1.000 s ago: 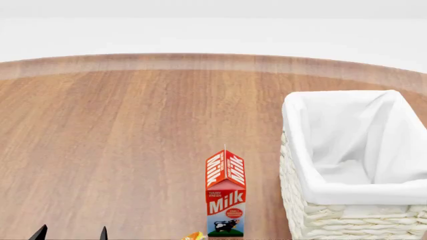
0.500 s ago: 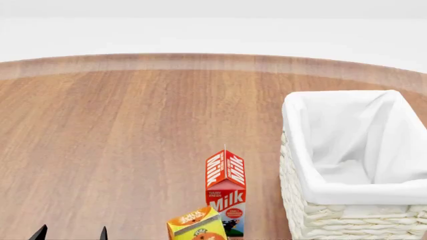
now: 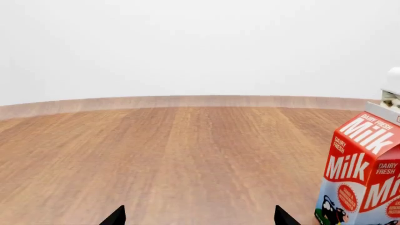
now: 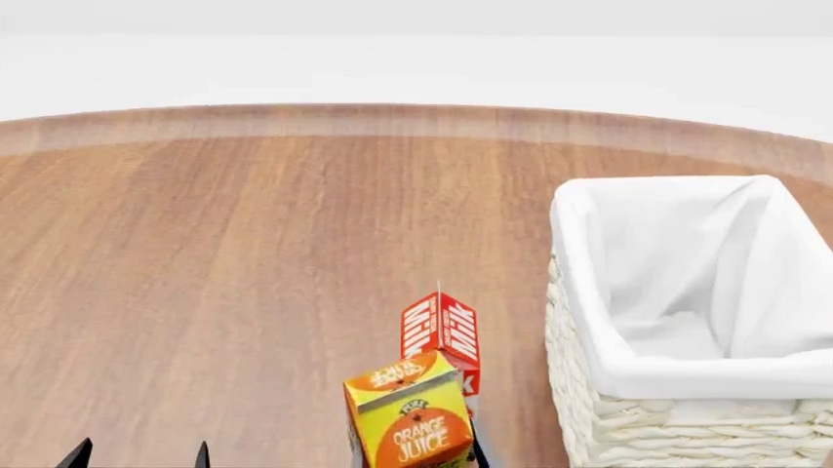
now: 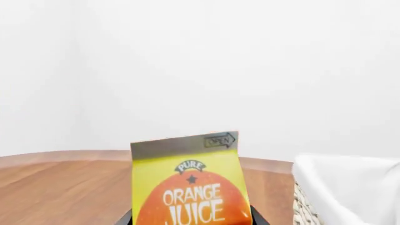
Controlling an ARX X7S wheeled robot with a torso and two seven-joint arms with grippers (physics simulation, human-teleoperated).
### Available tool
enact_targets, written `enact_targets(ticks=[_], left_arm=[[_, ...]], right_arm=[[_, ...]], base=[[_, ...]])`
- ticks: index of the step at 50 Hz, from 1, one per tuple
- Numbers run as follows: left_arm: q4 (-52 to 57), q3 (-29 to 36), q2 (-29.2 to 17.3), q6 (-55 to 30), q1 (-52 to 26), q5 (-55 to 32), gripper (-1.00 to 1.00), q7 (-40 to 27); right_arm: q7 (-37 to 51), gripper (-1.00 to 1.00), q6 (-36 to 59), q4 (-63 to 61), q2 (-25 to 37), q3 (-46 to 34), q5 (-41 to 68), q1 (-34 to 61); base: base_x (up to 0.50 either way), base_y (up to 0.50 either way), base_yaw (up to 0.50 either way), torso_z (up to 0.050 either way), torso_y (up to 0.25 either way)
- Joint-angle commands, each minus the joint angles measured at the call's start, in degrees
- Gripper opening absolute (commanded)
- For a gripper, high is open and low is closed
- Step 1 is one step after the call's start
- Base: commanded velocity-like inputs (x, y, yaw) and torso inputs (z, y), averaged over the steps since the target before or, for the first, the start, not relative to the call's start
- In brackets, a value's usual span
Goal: Pick up the orange juice, and put it in the basket.
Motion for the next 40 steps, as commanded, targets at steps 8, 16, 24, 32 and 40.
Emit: enact_targets(ticks=[8,16,24,32,40], left_arm=[[0.0,0.4,-0.3,0.1,-0.1,-0.3,1.0,-0.3],[-0.1,0.5,-0.4,0.2,-0.1,-0.4,1.0,-0.4],[-0.1,0.6,-0.5,0.2,-0.2,-0.5,1.0,-0.6],[-0.1,0.8,-0.6,0.3,-0.2,-0.6,1.0,-0.7],[-0.1,0.9,-0.7,0.3,-0.2,-0.7,1.0,-0.8]], right_arm=[[1.5,-1.0,6.7,-9.2,1.4,2.1,-1.3,2.1],[2.4,-1.0,9.9,-12.3,1.8,3.7,-0.1,3.5],[3.3,-1.0,13.2,-14.6,2.1,5.4,1.2,5.4],[4.1,-1.0,16.5,-16.6,2.3,6.9,2.3,7.4],[4.9,-1.0,19.9,-19.0,2.5,8.4,3.6,9.3]], base=[[0.0,0.0,0.0,0.0,0.001],[0.0,0.0,0.0,0.0,0.0],[0.0,0.0,0.0,0.002,0.001],[0.0,0.0,0.0,0.0,0.0],[0.0,0.0,0.0,0.0,0.001]])
